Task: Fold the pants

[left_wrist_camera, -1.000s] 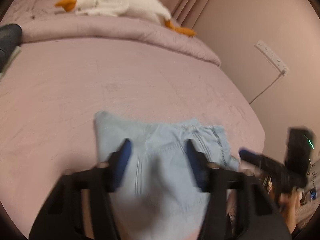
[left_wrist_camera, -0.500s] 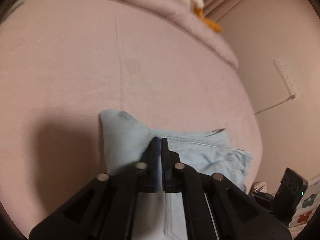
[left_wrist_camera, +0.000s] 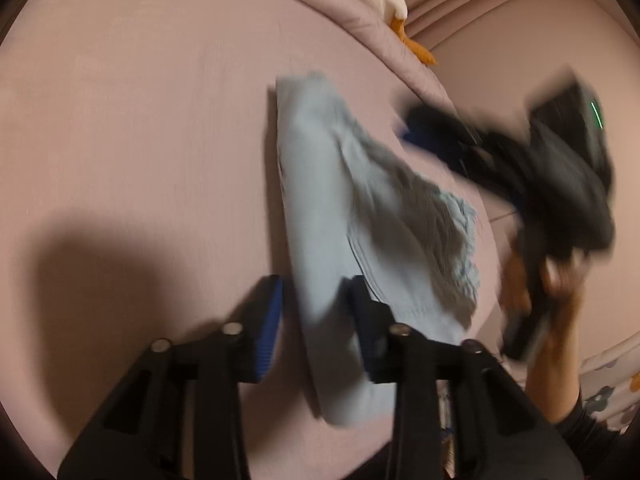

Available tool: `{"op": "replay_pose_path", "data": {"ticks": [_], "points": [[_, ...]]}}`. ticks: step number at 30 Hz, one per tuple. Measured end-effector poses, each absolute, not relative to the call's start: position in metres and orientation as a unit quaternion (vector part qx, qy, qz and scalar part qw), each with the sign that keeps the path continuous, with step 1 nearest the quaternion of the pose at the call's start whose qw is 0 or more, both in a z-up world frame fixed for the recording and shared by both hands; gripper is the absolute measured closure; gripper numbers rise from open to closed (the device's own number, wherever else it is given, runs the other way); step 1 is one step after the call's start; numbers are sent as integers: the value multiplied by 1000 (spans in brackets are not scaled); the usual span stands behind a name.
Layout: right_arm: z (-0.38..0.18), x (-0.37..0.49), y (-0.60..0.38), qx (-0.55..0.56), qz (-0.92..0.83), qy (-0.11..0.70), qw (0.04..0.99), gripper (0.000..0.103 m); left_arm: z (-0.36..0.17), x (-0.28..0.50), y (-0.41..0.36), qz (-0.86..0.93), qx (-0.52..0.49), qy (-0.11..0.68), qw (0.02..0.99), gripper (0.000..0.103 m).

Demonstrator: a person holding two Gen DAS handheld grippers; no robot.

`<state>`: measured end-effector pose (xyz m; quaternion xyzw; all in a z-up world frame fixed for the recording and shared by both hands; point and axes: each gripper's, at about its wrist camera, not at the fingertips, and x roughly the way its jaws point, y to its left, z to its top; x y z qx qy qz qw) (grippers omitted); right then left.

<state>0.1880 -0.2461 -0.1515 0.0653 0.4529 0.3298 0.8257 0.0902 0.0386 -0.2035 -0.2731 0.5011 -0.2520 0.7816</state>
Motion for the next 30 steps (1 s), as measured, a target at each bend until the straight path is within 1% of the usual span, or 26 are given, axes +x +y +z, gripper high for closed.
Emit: {"op": "replay_pose_path", "data": {"ticks": [2,4,5,6,8,9,10,12,16,17,18,20,21,22,23,24,25,30], "points": [[-158,203,-230,31,328,468,820,49,-205,85,37,-261,-282,504,774,75],[-167,218,-207,2,335,491,804,49,-208,79,36,-265,-277,508,771,80],[-173,217,-209,-16,336,502,797,53,-208,76,37,-266,-275,508,772,81],[-178,218,-205,-39,331,511,792,71,-208,76,35,-266,-273,506,774,83],[-190,215,-197,-82,327,527,780,78,-209,72,34,-261,-273,504,777,83],[-194,213,-191,-105,322,529,778,81,-209,70,33,-259,-272,503,779,83],[-198,210,-184,-134,316,523,780,81,-209,67,33,-257,-272,502,779,83],[-201,209,-178,-144,306,519,785,81,-210,60,32,-257,-271,502,780,84],[-198,206,-193,-106,308,517,792,81,-208,46,32,-256,-259,499,787,83],[-194,205,-198,-94,312,512,795,79,-206,46,32,-254,-256,500,787,81],[-188,201,-210,-67,312,504,803,74,-203,43,32,-253,-253,501,788,80],[-174,191,-232,-16,300,487,820,67,-196,35,35,-245,-232,498,799,75],[-165,181,-244,0,296,473,830,67,-188,31,35,-236,-211,491,812,69],[-159,173,-251,-4,293,463,837,67,-182,31,33,-229,-198,484,821,62],[-153,159,-258,-19,290,449,845,67,-176,32,31,-222,-187,475,831,59],[-148,143,-265,-37,284,438,852,67,-170,32,30,-217,-179,465,839,52],[-146,126,-272,-51,281,431,856,67,-164,33,28,-213,-171,455,848,50],[-151,65,-303,-95,258,412,868,67,-145,48,-3,-210,-111,425,873,52]]}}
